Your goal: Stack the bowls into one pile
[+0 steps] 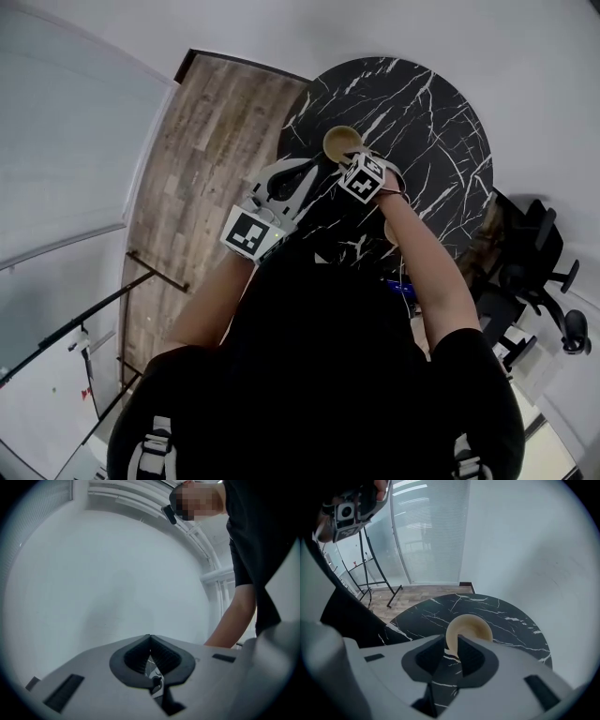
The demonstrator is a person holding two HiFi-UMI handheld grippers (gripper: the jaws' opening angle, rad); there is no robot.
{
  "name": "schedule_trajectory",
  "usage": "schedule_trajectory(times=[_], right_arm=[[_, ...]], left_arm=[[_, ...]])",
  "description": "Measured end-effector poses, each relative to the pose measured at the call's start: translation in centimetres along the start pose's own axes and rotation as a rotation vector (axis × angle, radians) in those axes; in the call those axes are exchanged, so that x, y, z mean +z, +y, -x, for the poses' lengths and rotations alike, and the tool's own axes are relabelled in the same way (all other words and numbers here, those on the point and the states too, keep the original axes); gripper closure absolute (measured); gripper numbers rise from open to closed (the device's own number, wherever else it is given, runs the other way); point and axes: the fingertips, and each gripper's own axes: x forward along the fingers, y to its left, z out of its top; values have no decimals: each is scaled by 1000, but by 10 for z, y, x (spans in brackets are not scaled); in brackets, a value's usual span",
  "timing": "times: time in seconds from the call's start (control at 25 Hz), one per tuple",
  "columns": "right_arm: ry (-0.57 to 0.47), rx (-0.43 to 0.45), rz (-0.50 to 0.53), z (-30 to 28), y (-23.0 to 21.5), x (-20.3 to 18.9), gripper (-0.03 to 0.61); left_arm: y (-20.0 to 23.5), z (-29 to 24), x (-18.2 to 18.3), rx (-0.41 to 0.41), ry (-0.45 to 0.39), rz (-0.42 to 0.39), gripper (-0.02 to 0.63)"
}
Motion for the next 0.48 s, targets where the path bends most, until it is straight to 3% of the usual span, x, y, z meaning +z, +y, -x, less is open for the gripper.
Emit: schedule_trajectory(times=[0.24,0.48], right_arm=[[-59,-38,-120,48,-12,-18,495],[-95,-101,-291,97,-25,-62,491]], left_arm=[[-28,-29,8,-97,-7,-8,609],[-67,-64,6,-231,3,-20,609]])
